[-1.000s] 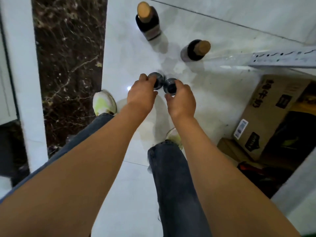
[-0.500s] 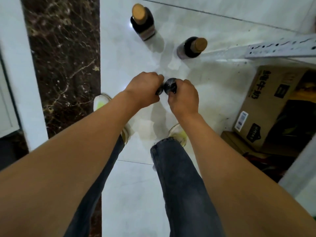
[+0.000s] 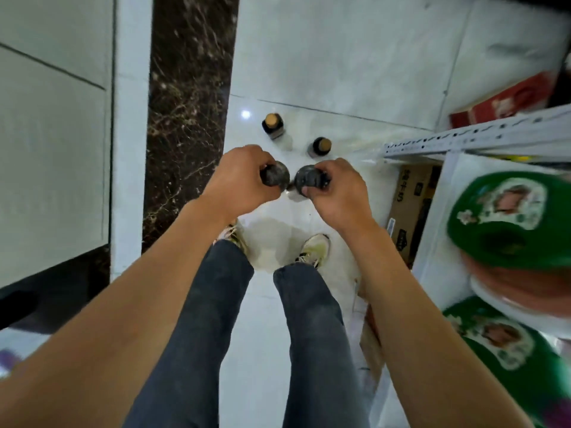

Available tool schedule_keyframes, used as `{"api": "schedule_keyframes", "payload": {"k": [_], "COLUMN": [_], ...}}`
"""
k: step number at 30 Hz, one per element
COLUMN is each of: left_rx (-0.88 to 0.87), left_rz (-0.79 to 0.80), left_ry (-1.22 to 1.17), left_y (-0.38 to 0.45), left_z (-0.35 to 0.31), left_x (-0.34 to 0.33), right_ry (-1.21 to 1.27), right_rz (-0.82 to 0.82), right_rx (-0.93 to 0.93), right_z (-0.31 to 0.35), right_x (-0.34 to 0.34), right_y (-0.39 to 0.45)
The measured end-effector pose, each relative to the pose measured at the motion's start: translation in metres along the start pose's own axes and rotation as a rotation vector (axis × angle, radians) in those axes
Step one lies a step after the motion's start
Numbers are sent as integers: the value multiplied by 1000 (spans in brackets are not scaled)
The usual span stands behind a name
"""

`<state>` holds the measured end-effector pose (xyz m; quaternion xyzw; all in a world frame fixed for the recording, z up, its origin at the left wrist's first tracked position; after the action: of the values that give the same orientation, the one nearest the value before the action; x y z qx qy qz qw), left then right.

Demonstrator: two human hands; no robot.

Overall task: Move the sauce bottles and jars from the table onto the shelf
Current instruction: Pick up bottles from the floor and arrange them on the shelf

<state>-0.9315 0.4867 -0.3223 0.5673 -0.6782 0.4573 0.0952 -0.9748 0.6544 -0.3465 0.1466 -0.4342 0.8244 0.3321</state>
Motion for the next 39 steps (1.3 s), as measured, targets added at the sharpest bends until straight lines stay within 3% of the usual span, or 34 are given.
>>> {"api": "schedule_keyframes", "payload": {"k": [14,22,29,35,39], "left_rx": [-404,-790,-1072,-1199,-1299], "left_rz": [-413,-403,-268,-188,-79], "left_ry": [-208,-323,-319,-326,-354], "left_y": [-164,-258,-332,-381,-434], "left_z": [-264,-385,-452,-508,-563], "left_x": [322,438,448,425,393], "right_ry": [68,176,208,210,123], "right_rz": [-444,-876,-1084,-1180,-1331], "right_rx": [360,462,454,387,355], "right_z": [260,340,363,336,316], "right_x": [277,373,389,381,380], "right_y": [-217,-383,-486,-577,-663]}}
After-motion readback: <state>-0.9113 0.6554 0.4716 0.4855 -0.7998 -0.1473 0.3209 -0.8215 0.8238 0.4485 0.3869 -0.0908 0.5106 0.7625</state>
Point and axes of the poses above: each hand's wrist, its own y-axis towards the middle knuckle, its own x-axis out of the back of the hand, z = x × y, the point moved 9 cm from there along y, towards the middle knuckle, and after that the axes turned 8 degrees about z, right-handed, at the moved point
